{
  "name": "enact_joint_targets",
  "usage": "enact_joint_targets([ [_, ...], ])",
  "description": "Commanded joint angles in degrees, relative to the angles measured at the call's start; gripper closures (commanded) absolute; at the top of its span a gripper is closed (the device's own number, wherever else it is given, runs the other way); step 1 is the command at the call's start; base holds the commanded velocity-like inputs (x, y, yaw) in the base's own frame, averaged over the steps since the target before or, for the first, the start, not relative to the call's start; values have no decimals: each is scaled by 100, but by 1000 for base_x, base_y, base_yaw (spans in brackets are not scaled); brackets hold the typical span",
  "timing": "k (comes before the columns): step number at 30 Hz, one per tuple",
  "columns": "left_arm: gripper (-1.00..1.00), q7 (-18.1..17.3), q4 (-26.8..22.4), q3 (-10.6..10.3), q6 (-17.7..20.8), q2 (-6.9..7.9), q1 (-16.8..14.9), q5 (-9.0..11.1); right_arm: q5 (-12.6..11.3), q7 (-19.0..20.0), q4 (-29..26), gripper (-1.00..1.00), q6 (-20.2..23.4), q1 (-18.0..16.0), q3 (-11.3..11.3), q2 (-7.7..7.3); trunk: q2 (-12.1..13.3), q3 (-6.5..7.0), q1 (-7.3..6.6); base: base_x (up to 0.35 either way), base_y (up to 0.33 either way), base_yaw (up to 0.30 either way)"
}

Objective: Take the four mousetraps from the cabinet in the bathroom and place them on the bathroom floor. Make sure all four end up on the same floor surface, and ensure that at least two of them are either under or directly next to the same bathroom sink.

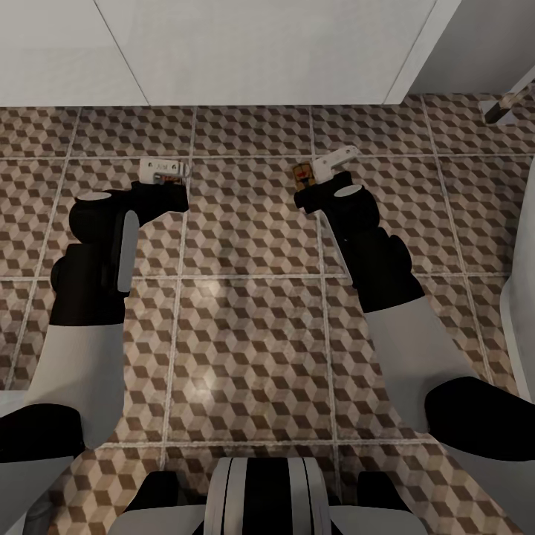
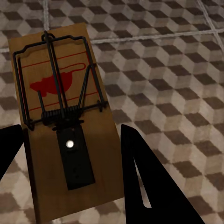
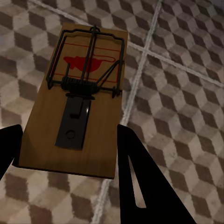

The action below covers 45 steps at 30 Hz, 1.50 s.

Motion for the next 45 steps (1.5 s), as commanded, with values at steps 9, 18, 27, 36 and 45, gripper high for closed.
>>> enact_joint_targets([
  [9, 100, -35, -7, 2, 24, -1, -3, -54, 20, -8, -6, 100, 35, -3, 3, 4, -9, -3, 15, 0, 0, 0],
  [18, 100, -35, -233, 2, 38, -1, -3, -56, 20, -14, -260, 100, 67, -4, 5, 8, -21, -3, 38, 0, 0, 0],
  [27, 100, -35, -350, 2, 42, -1, -3, -56, 20, -23, -294, 100, 111, -4, 5, 8, -33, -3, 61, 0, 0, 0],
  [36, 100, -35, -376, 2, 46, -1, -3, -56, 20, -23, -295, 100, 113, -1, 5, 3, -41, -3, 77, 0, 0, 0],
  [45, 100, -26, -426, -7, 57, 2, 67, -56, 28, -23, -295, 100, 113, 4, 5, -1, -41, -3, 77, 14, 0, 0],
])
